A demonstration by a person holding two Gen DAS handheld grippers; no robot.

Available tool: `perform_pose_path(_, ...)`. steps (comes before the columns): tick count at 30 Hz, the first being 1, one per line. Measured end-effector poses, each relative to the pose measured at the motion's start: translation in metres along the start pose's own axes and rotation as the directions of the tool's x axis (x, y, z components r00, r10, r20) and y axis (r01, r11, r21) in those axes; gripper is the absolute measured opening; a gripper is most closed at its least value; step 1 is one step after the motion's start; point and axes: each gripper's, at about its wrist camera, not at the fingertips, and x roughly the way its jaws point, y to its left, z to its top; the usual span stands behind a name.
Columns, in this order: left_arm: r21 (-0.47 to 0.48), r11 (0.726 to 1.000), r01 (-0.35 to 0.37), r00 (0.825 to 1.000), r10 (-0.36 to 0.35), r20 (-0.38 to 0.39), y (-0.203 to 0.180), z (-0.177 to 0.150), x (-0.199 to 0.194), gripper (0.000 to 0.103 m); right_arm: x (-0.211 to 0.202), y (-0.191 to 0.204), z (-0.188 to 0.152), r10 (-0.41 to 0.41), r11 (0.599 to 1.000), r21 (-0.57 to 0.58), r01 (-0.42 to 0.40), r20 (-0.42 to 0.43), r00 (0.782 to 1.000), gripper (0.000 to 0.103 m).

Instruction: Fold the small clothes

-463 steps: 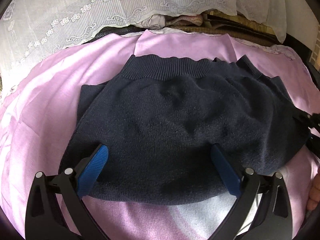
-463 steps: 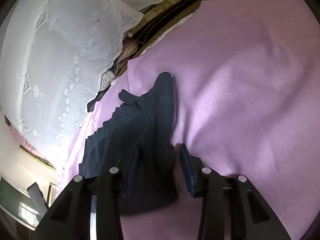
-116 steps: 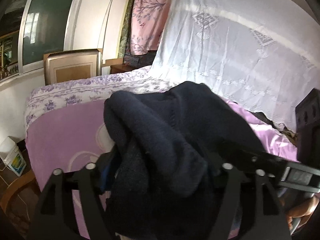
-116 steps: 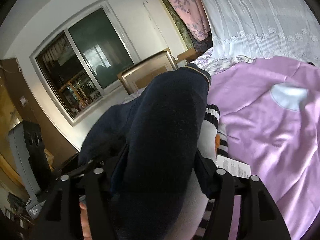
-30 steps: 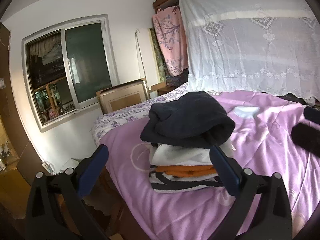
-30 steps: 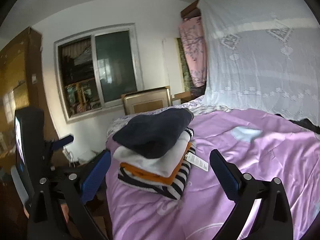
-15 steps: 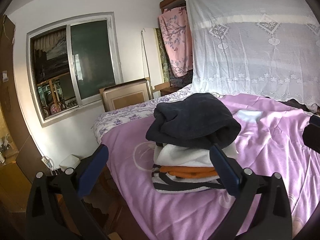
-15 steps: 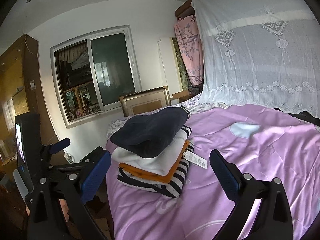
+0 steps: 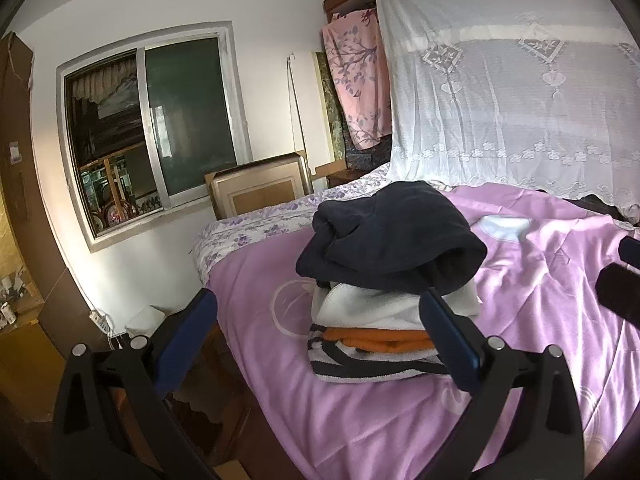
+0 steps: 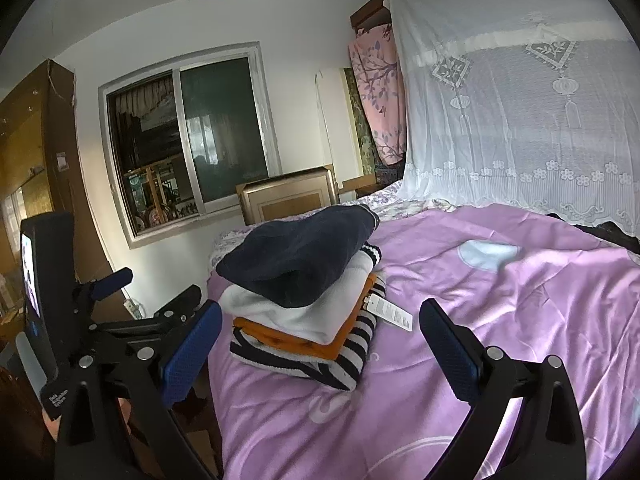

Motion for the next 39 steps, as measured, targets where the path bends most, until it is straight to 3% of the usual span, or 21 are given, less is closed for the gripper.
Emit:
perform_pose_path(11,-0.023,0.999,-0.041,0.999,0.040,-0.037,0.000,0.002,0.003,0.099,0.036,0.017,0.017,-0.061,0.995,-0.085,0.056,-0.067,0.996,0.099)
perform_pose_path(18,-0.006,0.995,-0.098,0.995,0.098,-0.017,-0.008,0.002,0.000,0.099,0.043,0.012,-0.001,-0.055,0.995,-0.090,0.046,-0.102,0.993,0.099)
perform_pose_path(39,-0.010,0.995,-0.095,0.995,0.095,0.007,-0.008,0.000,-0.006,0.099,0.024,0.015,0.003,-0.014,0.997,-0.077,0.010,-0.048,0.999,0.100)
